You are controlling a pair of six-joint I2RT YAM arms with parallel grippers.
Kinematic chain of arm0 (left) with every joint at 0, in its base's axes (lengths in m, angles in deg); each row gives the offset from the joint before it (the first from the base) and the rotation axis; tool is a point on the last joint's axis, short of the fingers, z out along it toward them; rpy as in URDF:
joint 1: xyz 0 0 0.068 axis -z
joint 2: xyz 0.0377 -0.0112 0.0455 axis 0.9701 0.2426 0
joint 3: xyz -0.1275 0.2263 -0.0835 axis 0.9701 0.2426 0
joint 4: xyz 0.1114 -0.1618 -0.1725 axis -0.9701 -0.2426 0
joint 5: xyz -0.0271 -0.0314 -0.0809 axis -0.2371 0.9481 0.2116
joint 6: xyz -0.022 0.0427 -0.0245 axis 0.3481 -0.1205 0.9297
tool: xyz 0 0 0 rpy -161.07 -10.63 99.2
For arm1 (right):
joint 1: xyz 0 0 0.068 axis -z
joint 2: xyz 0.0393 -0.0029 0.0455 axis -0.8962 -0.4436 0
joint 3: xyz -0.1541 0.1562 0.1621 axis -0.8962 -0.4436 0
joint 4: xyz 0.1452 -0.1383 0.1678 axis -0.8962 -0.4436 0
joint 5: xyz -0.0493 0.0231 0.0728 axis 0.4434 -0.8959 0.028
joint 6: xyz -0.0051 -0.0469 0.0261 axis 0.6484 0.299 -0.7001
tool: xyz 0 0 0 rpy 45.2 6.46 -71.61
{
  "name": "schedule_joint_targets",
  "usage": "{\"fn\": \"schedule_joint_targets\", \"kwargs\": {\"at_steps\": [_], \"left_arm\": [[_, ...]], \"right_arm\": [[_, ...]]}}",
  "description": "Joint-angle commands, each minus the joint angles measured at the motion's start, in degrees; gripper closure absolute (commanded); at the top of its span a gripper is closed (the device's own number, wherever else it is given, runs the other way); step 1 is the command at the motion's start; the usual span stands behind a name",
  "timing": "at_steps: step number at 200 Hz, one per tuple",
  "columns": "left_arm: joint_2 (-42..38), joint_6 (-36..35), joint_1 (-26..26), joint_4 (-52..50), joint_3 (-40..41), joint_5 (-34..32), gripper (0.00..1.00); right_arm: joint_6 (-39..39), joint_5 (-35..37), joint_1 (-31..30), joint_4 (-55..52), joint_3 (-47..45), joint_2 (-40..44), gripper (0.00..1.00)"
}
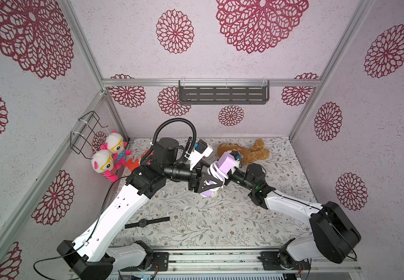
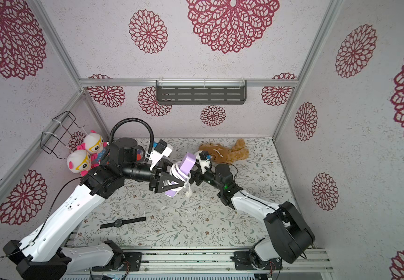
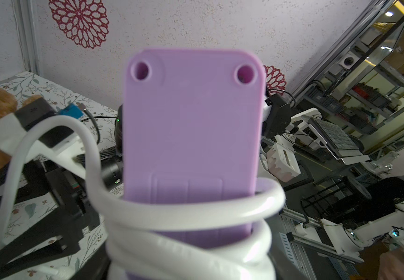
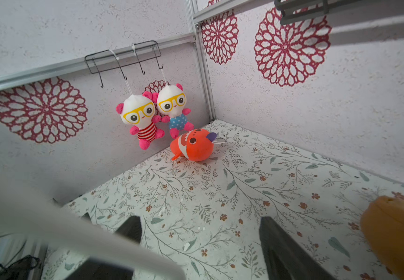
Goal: Unwrap the cord wrapped around the power strip
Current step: Unwrap the power cord from the power strip.
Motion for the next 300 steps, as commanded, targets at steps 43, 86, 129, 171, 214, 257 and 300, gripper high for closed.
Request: {"fn": "schedule_joint_targets", "kwargs": {"at_steps": [43, 86, 129, 171, 214, 257, 300], "left_arm": [[-0.5, 4.1, 0.1, 5.9, 0.9, 4.5, 1.00], [2.3, -9.3, 0.1, -14.8, 0.0, -1.2, 1.00], [13.4, -25.5, 3.3, -37.3, -3.7, -14.8, 1.00], [22.2, -26.4, 2.6, -37.0, -7.7, -27.3, 1.00], [18.8, -21.2, -0.3, -25.5, -7.0, -30.2, 1.00], [12.9, -19.7, -0.2, -17.6, -7.5, -24.3, 1.00], [11.7, -19.8, -0.2, -18.5, -11.4, -26.2, 1.00]], "right_arm": [[-0.8, 3.2, 3.7, 8.9, -0.8, 3.1, 0.95], [9.0, 5.6, 8.4, -8.2, 2.3, 10.0, 1.00], [15.7, 8.9, 9.5, -32.4, 15.2, 11.7, 1.00], [14.2, 10.8, 9.5, -35.9, 18.3, 16.0, 1.00], [11.6, 31.2, 9.5, -45.0, 7.0, 26.6, 1.00], [-0.1, 44.5, 9.5, -60.8, 3.0, 20.8, 1.00], [4.3, 33.6, 9.6, -63.5, 6.5, 19.5, 0.27]]}}
